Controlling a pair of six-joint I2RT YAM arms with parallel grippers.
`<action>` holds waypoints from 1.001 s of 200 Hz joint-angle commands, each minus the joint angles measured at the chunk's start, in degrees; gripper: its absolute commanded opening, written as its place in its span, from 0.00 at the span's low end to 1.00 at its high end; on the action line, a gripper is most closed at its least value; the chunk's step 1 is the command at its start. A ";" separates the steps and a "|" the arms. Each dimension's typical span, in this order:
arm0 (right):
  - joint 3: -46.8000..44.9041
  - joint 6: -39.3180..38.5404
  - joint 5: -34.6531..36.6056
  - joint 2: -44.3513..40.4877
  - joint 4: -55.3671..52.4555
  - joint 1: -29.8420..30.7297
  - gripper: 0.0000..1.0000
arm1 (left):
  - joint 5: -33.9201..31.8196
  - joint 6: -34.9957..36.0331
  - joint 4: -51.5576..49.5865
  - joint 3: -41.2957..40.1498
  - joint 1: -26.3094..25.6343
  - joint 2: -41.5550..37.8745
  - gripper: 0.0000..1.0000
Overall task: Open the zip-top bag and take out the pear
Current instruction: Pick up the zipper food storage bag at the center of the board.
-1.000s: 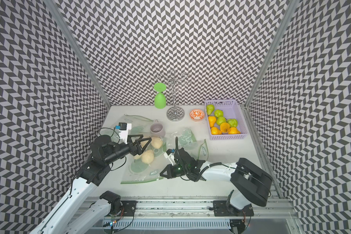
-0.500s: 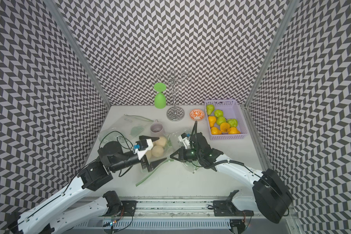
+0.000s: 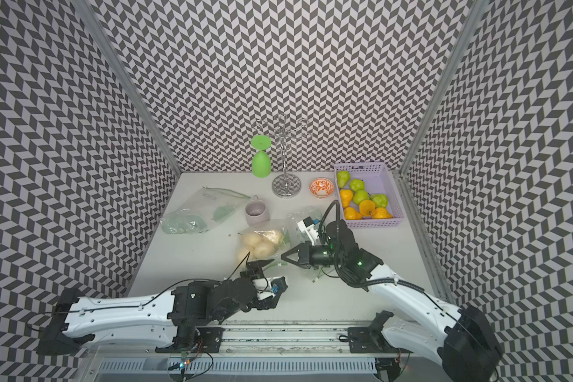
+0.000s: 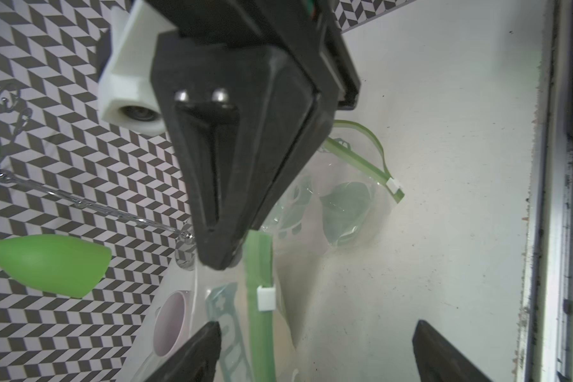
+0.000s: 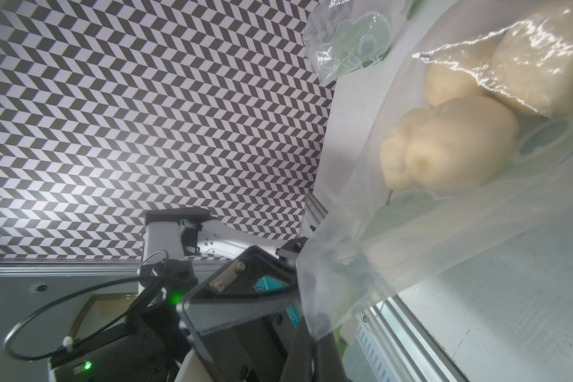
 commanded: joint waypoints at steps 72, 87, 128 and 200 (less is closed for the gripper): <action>-1.88 4.77 -1.24 -3.71 3.00 -0.17 0.00 | -11.75 -1.05 5.90 -1.84 -3.94 2.39 0.81; -1.91 5.54 -1.65 -3.76 3.57 -0.19 0.00 | -12.74 -1.00 5.88 -2.53 -5.70 1.64 0.81; -2.33 6.49 -2.18 -3.65 5.07 -0.19 0.00 | -13.65 -0.53 6.88 -3.42 -7.73 1.72 0.69; -1.21 7.15 -3.25 -3.62 5.71 -0.17 0.00 | -7.74 -1.36 6.70 -3.22 -2.32 4.47 0.56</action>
